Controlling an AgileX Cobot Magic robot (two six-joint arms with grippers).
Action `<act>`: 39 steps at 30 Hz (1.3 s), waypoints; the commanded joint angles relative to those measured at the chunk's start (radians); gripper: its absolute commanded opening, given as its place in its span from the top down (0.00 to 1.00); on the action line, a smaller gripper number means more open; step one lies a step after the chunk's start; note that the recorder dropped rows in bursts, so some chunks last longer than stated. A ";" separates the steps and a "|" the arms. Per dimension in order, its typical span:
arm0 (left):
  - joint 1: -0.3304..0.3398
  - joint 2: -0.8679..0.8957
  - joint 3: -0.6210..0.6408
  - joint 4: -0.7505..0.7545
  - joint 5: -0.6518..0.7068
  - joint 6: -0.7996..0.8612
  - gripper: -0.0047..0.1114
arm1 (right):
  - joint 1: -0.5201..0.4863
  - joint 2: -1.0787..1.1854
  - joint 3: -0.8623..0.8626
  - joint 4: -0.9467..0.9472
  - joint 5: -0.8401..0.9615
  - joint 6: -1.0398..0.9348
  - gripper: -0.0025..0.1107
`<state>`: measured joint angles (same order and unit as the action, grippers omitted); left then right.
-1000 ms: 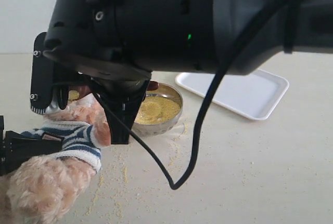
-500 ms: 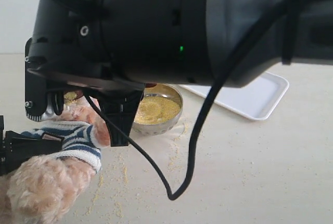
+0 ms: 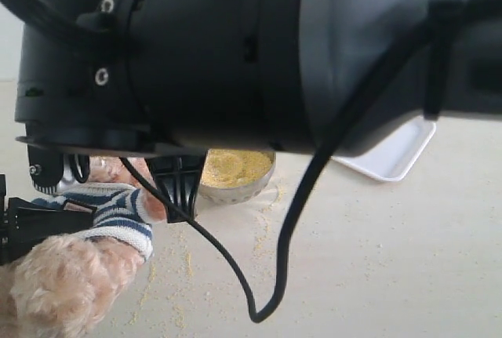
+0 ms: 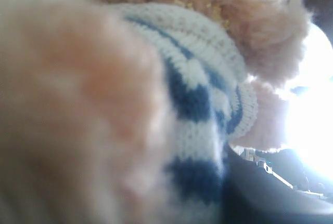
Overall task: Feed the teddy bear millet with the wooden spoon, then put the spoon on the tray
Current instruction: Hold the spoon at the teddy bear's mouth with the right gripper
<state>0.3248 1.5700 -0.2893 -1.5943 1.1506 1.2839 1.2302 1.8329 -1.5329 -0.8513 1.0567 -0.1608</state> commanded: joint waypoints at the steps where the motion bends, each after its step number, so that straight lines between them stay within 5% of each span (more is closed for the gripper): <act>1: 0.002 0.001 -0.003 -0.010 0.028 0.007 0.92 | 0.012 -0.007 -0.002 -0.033 0.031 -0.019 0.98; 11: 0.002 0.001 -0.003 -0.010 0.028 0.015 0.92 | 0.035 -0.007 0.109 -0.135 0.048 0.019 0.98; 16: 0.002 0.001 -0.003 -0.010 0.028 0.015 0.92 | 0.038 -0.007 0.193 -0.230 0.023 0.229 0.98; 39: 0.002 0.001 -0.003 -0.014 0.023 0.018 0.92 | 0.045 -0.018 0.195 -0.317 -0.017 0.396 0.98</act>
<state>0.3248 1.5700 -0.2893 -1.5943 1.1506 1.2940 1.2753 1.8329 -1.3426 -1.1579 1.0434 0.2220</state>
